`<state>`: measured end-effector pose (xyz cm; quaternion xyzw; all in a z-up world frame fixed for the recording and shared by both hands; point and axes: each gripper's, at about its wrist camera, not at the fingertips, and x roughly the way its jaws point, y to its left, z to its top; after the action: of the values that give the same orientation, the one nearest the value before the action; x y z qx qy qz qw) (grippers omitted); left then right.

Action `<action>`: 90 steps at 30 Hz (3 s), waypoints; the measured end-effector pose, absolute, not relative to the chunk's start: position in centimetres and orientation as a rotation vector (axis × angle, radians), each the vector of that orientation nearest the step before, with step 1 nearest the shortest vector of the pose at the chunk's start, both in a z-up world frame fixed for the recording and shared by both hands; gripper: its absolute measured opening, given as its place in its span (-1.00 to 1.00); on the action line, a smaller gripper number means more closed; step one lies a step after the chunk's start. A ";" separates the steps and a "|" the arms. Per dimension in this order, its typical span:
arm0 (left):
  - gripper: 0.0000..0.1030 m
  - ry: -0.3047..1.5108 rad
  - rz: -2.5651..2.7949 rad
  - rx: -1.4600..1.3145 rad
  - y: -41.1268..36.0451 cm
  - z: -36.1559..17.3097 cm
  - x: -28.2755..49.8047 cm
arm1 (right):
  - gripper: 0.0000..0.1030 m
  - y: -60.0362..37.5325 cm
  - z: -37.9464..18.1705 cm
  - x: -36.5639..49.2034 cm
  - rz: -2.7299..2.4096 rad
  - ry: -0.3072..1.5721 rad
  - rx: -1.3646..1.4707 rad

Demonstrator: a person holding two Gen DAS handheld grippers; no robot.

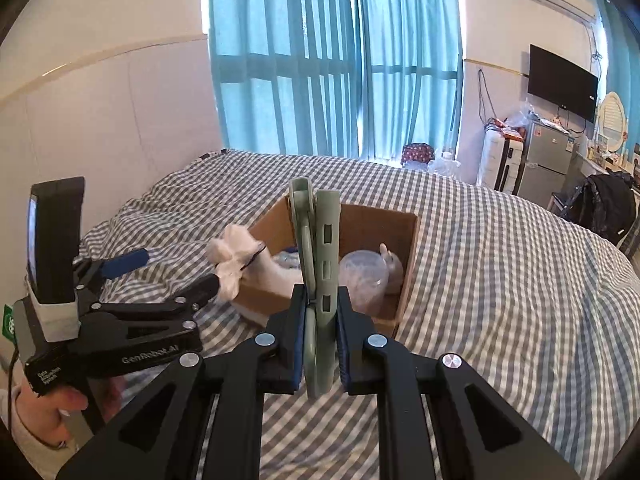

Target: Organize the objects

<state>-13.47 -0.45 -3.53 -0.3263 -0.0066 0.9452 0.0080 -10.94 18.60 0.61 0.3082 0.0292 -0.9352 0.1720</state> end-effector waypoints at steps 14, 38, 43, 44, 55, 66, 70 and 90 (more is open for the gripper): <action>-0.70 0.131 2.881 -1.162 1.6 -7.6 -19.4 | -0.75 18.3 -2.0 -18.0 -2.635 0.087 0.915; -0.72 0.156 2.764 -1.067 5.8 -4.7 -28.7 | -0.76 18.1 0.6 -28.6 -2.656 0.149 0.890; -0.67 0.186 2.752 -1.146 5.4 -7.2 -29.8 | -0.76 17.7 -2.4 -30.3 -2.634 0.153 0.951; -0.64 0.193 2.754 -1.152 5.5 -7.4 -29.8 | -0.76 17.6 -2.9 -30.5 -2.626 0.144 0.963; 0.59 0.202 2.824 -1.127 5.0 -7.5 -28.1 | -0.38 17.5 -3.2 -30.1 -2.626 0.112 0.965; 0.90 0.155 2.905 -1.025 3.8 -0.7 -23.9 | -0.16 19.4 3.1 -24.8 -2.719 0.059 0.903; 1.00 0.171 2.958 -0.933 3.5 3.2 -21.1 | 0.45 19.9 7.5 -21.0 -2.814 0.085 0.808; 1.00 0.008 3.062 -0.712 -0.5 4.4 -7.5 | 0.99 23.2 6.6 -4.6 -3.059 -0.066 0.672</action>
<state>-7.48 -0.53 4.35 -0.2264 0.0025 0.9740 -0.0008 -4.63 23.25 6.59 0.2146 -0.0211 -0.9765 0.0044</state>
